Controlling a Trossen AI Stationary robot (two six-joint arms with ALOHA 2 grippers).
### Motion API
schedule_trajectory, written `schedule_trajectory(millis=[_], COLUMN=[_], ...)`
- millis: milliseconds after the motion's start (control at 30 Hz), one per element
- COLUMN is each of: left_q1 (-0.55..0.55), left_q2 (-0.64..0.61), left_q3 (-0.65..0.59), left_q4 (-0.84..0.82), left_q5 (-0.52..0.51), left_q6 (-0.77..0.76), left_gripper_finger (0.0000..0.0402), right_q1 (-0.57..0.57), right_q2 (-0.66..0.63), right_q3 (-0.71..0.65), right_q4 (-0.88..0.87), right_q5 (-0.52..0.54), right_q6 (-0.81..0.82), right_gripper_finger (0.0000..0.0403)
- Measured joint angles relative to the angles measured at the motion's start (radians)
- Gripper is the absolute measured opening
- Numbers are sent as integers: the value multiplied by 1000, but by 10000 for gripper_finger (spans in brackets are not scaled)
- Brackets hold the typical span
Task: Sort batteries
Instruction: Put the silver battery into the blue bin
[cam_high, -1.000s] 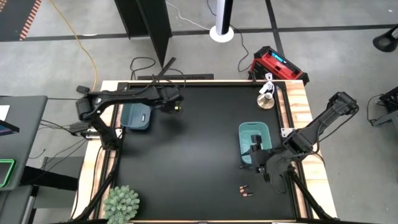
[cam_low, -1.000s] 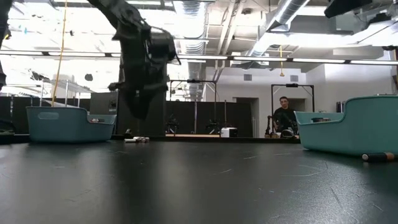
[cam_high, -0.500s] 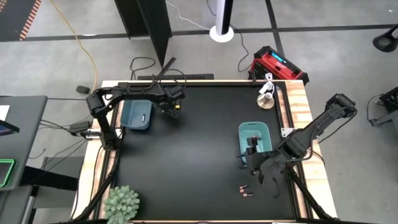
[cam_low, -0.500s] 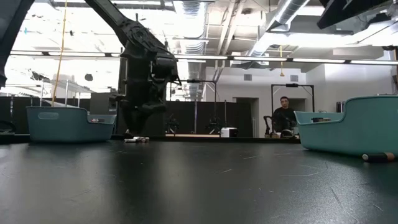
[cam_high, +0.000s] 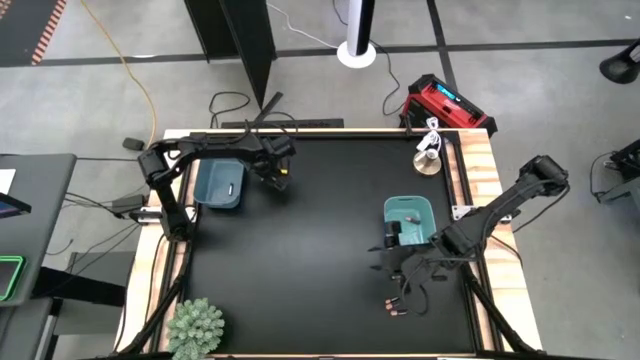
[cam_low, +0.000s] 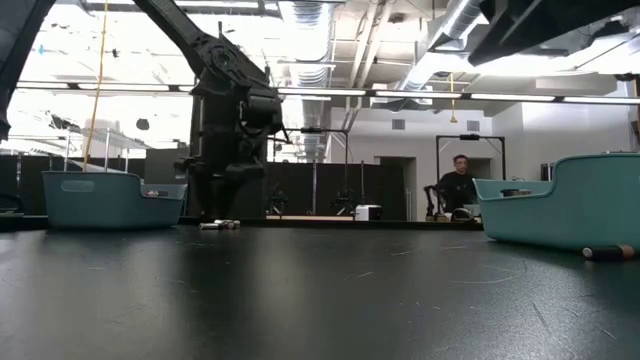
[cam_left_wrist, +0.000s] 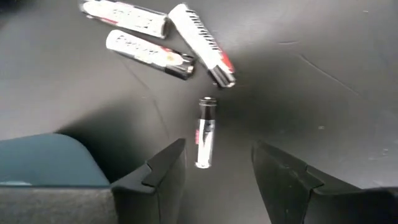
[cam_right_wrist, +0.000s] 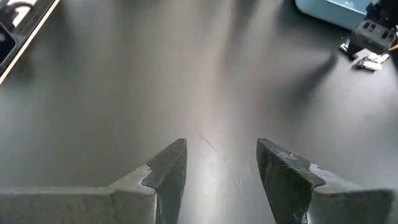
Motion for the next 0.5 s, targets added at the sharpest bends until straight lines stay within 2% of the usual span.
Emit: schedule_trajectory(millis=[167, 500], left_q1=[21, 30], left_q2=[0, 31], left_q3=[0, -2], left_q4=[-4, 1], left_q5=[-11, 30], left_q6=[-1, -1], left_gripper_finger=[172, 169], right_q1=[0, 1], right_q2=[11, 12], right_q3=[0, 0], right_q4=[49, 66], right_q5=[0, 0], right_q6=[-24, -26], right_gripper_finger=[210, 210])
